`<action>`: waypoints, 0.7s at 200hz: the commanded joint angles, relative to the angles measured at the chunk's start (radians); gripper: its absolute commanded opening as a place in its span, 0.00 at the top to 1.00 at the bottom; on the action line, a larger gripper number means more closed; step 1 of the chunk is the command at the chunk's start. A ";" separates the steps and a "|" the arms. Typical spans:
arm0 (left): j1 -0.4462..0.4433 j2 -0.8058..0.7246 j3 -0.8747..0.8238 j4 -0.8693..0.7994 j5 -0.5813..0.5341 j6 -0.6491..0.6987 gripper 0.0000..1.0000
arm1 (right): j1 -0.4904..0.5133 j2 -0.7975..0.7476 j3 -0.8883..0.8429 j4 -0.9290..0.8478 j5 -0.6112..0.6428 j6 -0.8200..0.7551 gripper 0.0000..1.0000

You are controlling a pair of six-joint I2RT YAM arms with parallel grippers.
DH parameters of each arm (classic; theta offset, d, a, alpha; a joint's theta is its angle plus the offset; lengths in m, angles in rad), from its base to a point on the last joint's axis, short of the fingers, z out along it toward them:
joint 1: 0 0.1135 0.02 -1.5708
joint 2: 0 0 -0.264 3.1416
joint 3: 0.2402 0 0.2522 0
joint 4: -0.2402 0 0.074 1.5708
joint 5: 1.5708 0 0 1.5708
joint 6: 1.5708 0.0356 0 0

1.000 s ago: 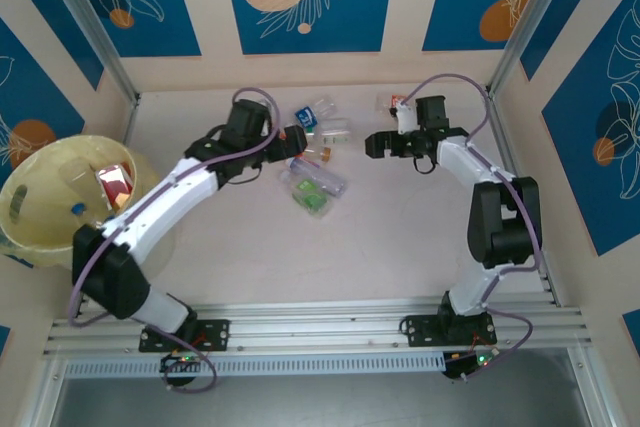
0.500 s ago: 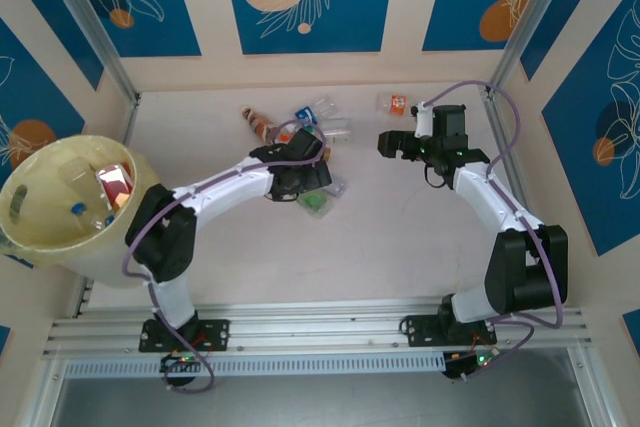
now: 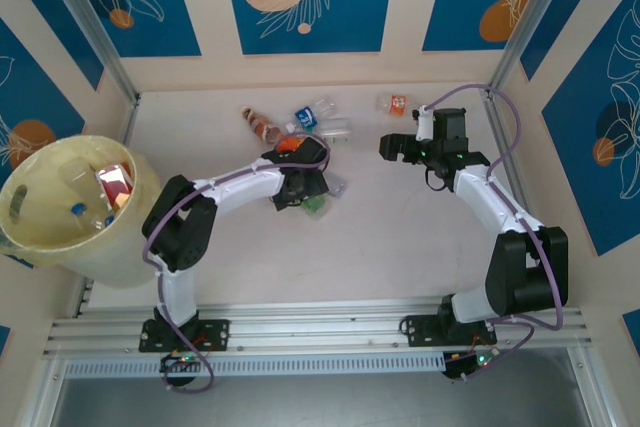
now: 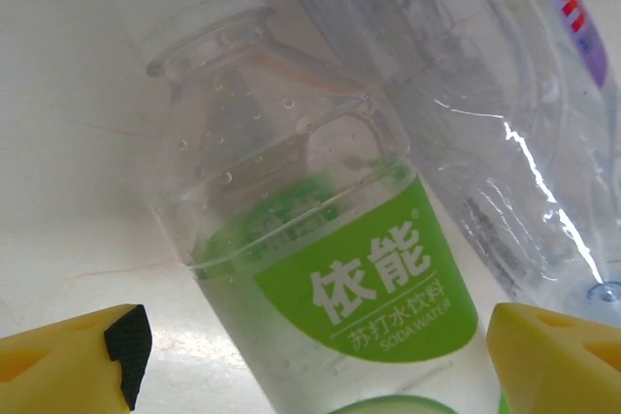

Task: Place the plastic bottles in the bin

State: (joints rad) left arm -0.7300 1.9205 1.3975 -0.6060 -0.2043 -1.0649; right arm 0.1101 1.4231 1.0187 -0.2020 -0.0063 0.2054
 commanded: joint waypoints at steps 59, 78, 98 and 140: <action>0.001 -0.070 -0.122 0.005 -0.096 0.098 0.18 | -0.004 -0.023 -0.008 -0.007 0.005 0.021 0.01; 0.006 -0.053 -0.115 0.022 -0.103 0.152 0.21 | -0.003 -0.019 -0.005 -0.007 -0.001 0.028 0.01; 0.015 -0.041 -0.115 0.050 -0.092 0.208 0.22 | -0.001 -0.018 -0.003 -0.009 -0.006 0.034 0.01; 0.019 -0.038 -0.117 0.068 -0.069 0.287 0.33 | -0.002 -0.025 -0.006 -0.016 0.001 0.035 0.01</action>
State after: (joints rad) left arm -0.7238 1.8862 1.2846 -0.5613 -0.2813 -0.8959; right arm 0.1101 1.4231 1.0187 -0.2020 -0.0063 0.2222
